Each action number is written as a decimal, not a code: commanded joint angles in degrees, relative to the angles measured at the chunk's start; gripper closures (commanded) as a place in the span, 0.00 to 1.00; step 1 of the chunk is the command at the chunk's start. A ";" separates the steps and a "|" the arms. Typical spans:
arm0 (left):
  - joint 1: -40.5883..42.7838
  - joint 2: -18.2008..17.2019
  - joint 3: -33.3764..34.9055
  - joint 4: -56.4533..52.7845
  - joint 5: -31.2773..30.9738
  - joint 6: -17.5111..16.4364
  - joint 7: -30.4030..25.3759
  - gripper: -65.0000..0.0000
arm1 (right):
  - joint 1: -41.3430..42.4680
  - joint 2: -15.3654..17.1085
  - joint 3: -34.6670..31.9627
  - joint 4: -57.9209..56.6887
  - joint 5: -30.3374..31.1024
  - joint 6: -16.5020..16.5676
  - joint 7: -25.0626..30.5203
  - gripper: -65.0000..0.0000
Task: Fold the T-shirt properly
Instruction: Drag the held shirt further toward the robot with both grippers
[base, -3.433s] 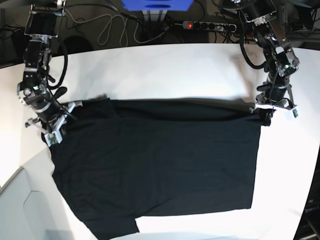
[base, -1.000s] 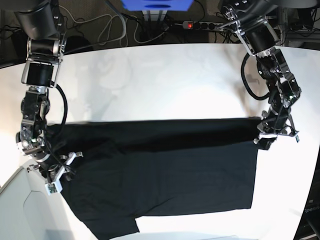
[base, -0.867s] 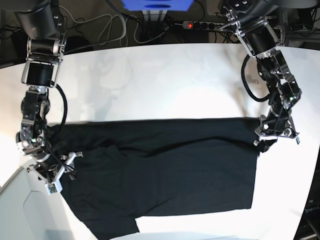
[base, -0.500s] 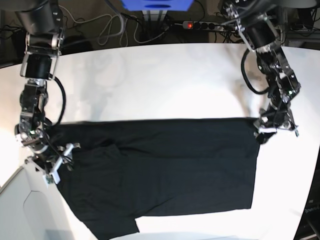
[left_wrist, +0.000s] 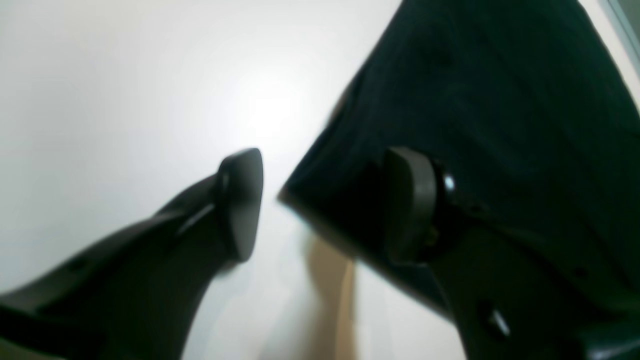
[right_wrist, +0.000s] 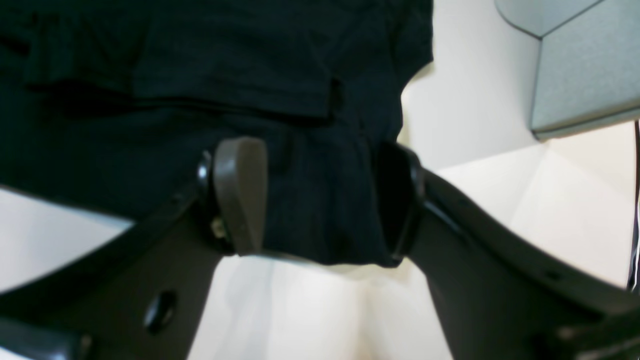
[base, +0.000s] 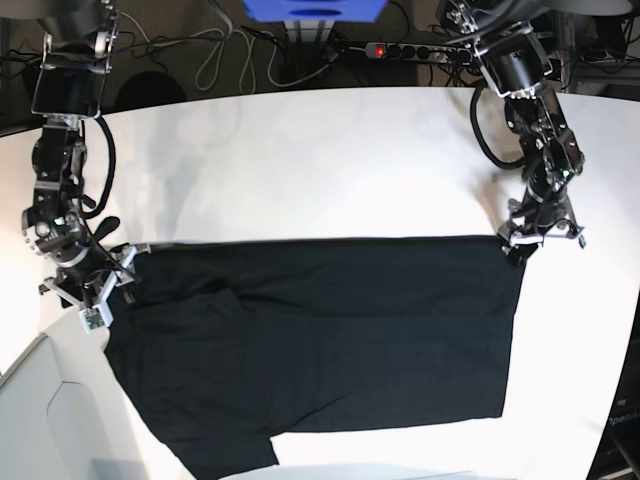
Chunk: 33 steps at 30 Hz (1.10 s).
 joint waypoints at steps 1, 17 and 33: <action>-1.06 -0.66 0.06 -0.11 -0.33 -0.19 0.01 0.44 | 0.41 1.13 2.25 1.60 0.10 0.28 1.41 0.48; -2.55 -2.59 -0.03 -6.44 -0.68 -0.19 -0.16 1.00 | 2.08 1.04 8.76 -9.83 0.19 0.28 1.50 0.39; -2.47 -2.68 -0.30 -6.53 -0.33 -0.19 -0.16 1.00 | 6.57 2.36 8.32 -29.52 0.19 0.28 14.25 0.43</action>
